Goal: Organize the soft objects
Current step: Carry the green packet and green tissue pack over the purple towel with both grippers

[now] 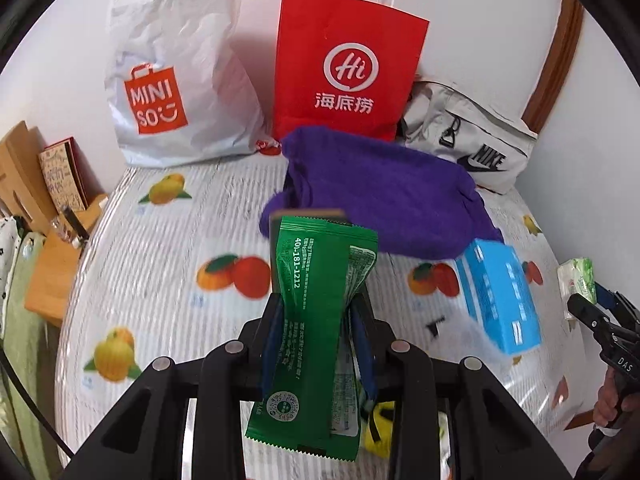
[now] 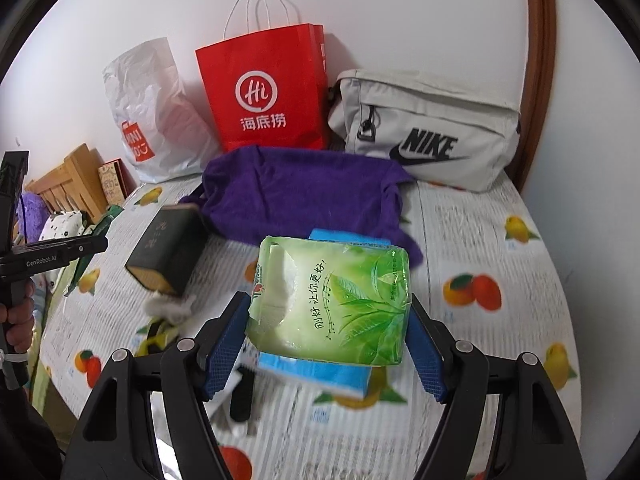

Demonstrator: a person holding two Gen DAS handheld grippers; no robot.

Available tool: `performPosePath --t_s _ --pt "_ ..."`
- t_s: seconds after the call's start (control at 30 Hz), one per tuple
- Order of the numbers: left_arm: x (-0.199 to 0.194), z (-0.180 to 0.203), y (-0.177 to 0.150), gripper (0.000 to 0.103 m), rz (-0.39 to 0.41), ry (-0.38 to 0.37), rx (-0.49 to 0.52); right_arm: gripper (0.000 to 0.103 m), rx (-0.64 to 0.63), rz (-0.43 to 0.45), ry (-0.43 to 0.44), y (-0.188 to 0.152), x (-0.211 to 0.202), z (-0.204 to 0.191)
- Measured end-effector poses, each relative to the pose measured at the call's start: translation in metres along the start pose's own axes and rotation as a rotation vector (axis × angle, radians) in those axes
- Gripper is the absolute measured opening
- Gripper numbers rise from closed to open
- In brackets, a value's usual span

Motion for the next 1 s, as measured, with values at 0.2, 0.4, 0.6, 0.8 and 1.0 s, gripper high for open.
performPosePath --t_s 0.2,0.4,0.6,0.8,1.0 --pt "0.016 -0.007 0.032 0.031 -0.005 -0.005 0.006 0.074 -0.006 0.014 0.0 0.032 0.019 -0.004" --pt "0.034 -0.012 0.062 0.031 -0.009 0.016 0.013 0.074 -0.001 0.019 -0.005 0.059 0.043 -0.006" --pt "0.056 -0.013 0.089 0.031 -0.014 0.03 0.028 0.074 0.005 0.01 -0.021 0.078 0.071 -0.006" --pt "0.085 -0.019 0.109 0.031 -0.045 0.046 0.039 0.074 0.002 -0.008 -0.023 0.093 0.1 -0.007" --pt "0.12 -0.022 0.128 0.032 -0.089 0.034 0.042 0.074 -0.007 -0.038 -0.017 0.105 0.132 -0.01"
Point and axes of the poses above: each gripper's, at about its wrist camera, not at the fingertips, and x roughly the way its jaws point, z to its right, y to its top, the point moved 2 cm from there along x, roughly the way its jaws point, and after that the axes turned 13 degrees about -y, right-handed, at the moved point
